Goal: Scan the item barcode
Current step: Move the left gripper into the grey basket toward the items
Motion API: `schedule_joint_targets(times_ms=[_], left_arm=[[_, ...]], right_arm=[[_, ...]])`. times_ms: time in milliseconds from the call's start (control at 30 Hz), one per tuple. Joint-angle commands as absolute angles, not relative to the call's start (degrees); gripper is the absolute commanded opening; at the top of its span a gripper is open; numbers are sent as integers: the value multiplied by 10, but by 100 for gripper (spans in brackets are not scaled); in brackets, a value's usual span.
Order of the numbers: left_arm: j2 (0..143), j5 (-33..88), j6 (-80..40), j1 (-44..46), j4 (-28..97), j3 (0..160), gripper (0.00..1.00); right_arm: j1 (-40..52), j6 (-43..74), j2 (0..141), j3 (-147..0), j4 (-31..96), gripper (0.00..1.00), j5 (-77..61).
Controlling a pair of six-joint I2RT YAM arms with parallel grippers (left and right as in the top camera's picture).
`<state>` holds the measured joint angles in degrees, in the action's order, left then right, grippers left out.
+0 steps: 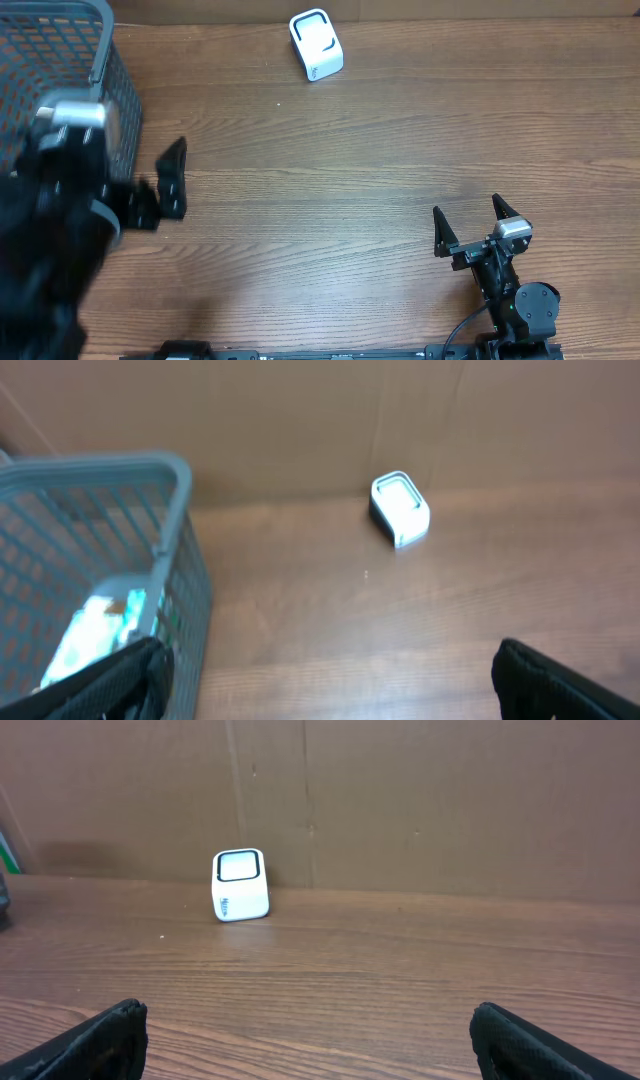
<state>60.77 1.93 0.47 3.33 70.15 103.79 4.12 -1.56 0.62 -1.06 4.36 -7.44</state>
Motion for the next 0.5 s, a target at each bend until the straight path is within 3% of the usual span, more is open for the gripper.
schedule_joint_targets(times_ms=[0, 233, 300, 467], left_arm=[[706, 25, 17, 32, 749, 1117, 99], [823, 25, 19, 32, 751, 1123, 100], [839, 21, 67, 32, 749, 1123, 100], [860, -82, 86, 11, 736, 1123, 100]], right_arm=[[38, -20, 2, -4, 42, 100, -72], [38, -20, 2, -4, 42, 100, -72], [38, -20, 2, -4, 42, 100, -72], [38, -20, 2, -4, 42, 100, -72]])
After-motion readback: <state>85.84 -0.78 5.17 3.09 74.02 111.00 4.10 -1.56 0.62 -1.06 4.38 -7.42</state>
